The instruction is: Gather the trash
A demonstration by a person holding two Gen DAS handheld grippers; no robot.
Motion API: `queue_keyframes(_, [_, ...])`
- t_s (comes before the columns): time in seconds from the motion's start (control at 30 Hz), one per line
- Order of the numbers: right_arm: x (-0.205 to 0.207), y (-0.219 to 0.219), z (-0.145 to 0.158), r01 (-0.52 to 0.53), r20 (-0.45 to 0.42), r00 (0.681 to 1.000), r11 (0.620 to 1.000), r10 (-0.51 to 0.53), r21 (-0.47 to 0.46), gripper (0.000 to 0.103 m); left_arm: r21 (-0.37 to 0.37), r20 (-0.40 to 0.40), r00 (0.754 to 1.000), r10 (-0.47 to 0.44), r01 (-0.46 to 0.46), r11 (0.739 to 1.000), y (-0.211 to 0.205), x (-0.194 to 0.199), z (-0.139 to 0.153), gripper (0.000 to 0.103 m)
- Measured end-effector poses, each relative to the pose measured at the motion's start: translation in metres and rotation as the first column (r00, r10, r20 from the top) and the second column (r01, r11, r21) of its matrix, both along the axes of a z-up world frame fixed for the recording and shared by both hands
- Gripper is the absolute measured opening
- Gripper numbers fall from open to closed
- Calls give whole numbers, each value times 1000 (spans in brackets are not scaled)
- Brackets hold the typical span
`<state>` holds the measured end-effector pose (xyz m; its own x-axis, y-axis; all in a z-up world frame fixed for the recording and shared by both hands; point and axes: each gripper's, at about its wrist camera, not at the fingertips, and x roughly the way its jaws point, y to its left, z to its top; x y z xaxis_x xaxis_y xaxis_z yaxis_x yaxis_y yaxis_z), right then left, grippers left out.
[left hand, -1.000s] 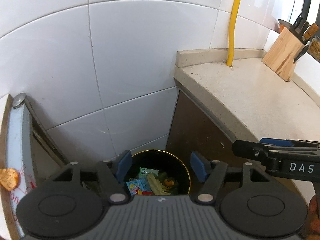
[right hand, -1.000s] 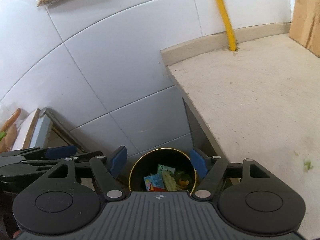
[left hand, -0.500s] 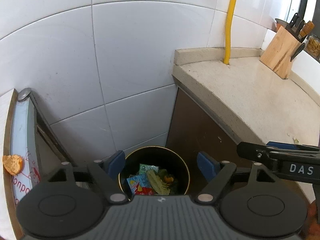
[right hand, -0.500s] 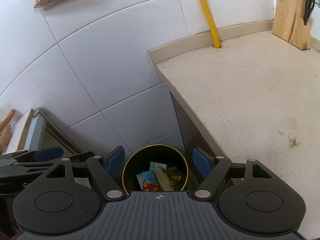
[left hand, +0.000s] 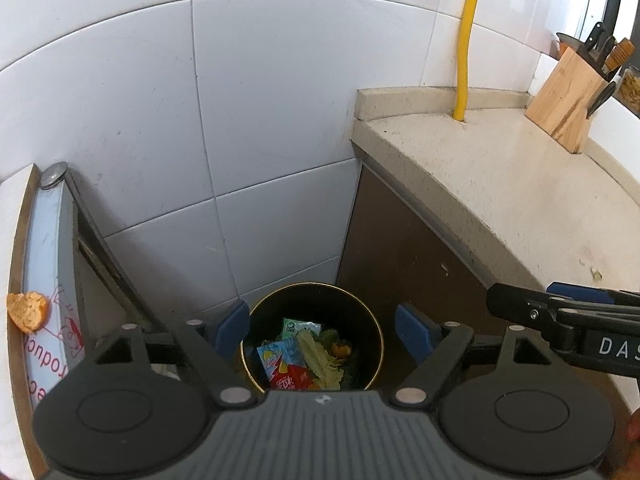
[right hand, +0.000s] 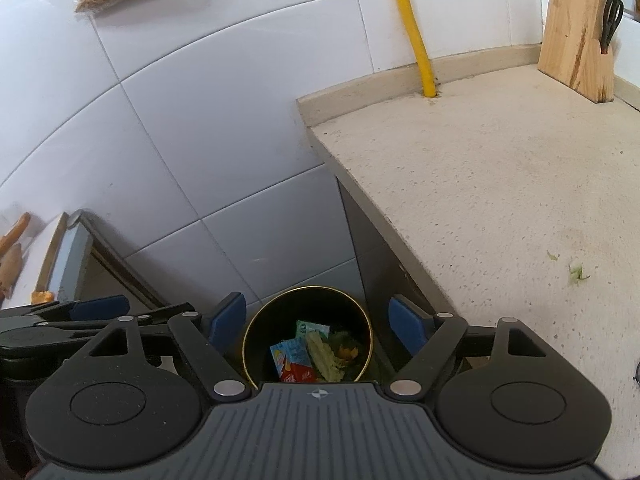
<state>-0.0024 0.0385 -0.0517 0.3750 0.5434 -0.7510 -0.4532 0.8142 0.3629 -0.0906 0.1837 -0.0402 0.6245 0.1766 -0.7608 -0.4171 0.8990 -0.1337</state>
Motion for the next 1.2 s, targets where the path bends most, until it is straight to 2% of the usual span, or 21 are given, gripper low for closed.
queue_keyframes(1.2, [-13,-13,2,2,2,1000,1000,-2,8,85,41,-2,1000,-28,28,999,-14,-5,6,78])
